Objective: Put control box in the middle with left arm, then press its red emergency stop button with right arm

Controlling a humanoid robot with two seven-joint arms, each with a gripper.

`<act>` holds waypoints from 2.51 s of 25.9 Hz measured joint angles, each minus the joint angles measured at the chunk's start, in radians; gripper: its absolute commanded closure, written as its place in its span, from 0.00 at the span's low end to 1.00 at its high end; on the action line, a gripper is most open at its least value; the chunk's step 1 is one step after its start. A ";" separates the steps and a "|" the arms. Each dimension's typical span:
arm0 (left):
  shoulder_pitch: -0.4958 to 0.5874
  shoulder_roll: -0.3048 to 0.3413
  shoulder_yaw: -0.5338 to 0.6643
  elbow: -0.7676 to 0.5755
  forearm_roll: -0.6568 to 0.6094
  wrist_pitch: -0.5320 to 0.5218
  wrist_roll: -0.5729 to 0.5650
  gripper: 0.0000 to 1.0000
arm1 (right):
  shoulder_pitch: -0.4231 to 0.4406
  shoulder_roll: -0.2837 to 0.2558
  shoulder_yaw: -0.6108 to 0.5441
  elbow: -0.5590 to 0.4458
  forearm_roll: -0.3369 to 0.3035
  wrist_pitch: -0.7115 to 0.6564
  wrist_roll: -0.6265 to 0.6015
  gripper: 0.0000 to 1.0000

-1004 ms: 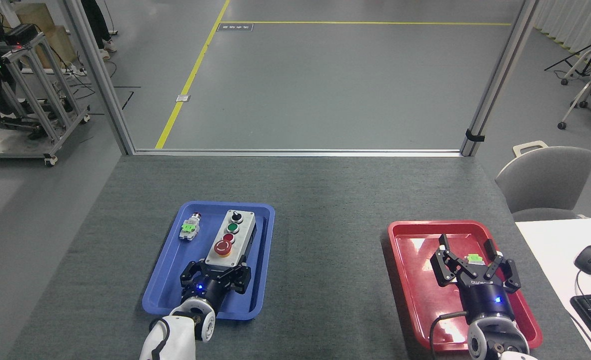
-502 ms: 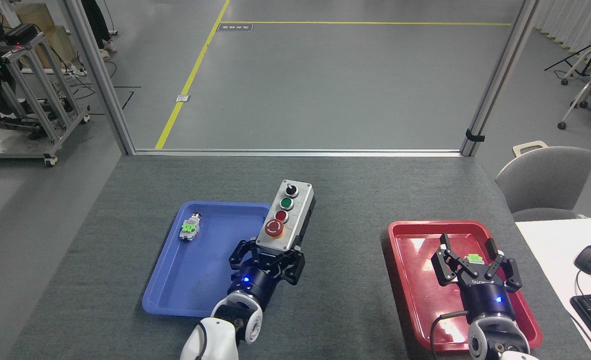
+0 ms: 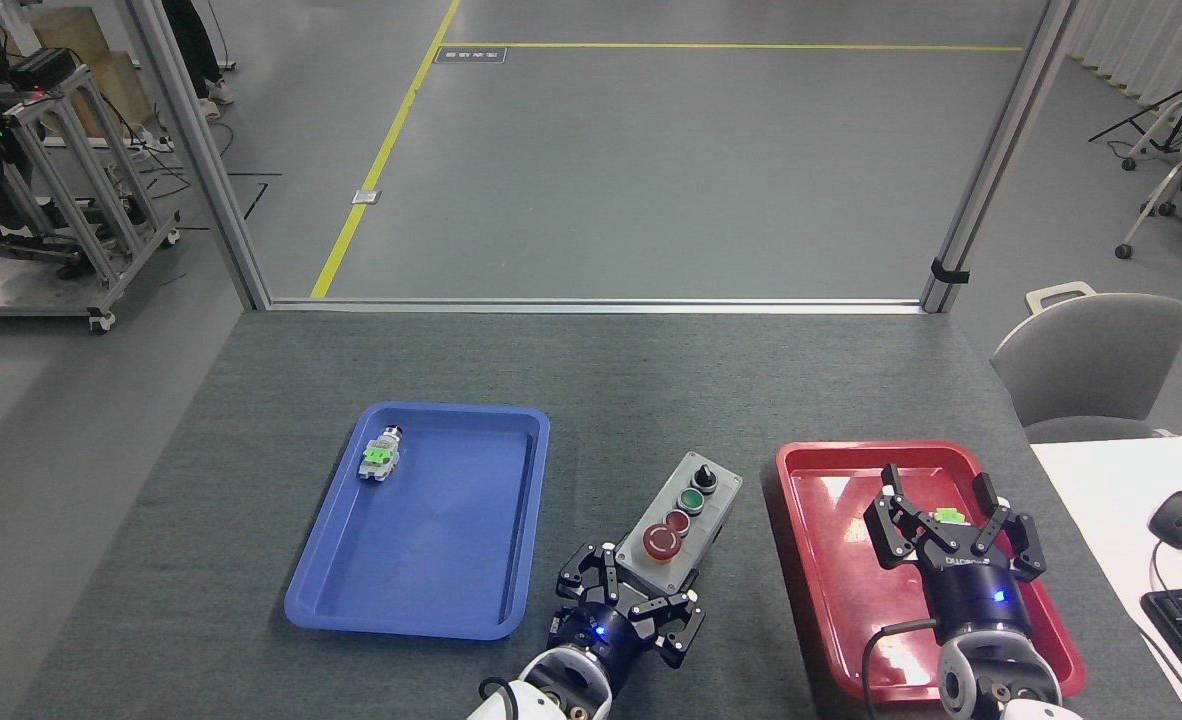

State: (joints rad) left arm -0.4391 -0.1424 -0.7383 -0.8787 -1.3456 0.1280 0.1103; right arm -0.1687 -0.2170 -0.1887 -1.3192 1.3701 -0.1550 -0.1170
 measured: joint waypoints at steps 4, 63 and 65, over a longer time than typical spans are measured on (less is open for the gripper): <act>-0.001 0.000 -0.011 0.023 0.002 0.005 -0.006 0.47 | 0.000 0.000 -0.001 0.000 0.001 0.000 0.000 0.00; 0.304 0.321 0.747 -0.582 0.209 -0.217 -0.066 0.01 | -0.185 0.039 0.437 0.280 0.153 -0.421 0.000 1.00; 0.303 0.320 0.747 -0.581 0.207 -0.217 -0.066 0.01 | -0.196 0.045 0.453 0.296 0.153 -0.415 -0.001 1.00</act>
State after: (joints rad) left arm -0.1362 0.1776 0.0087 -1.4597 -1.1385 -0.0888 0.0445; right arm -0.3648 -0.1721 0.2639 -1.0231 1.5234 -0.5697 -0.1184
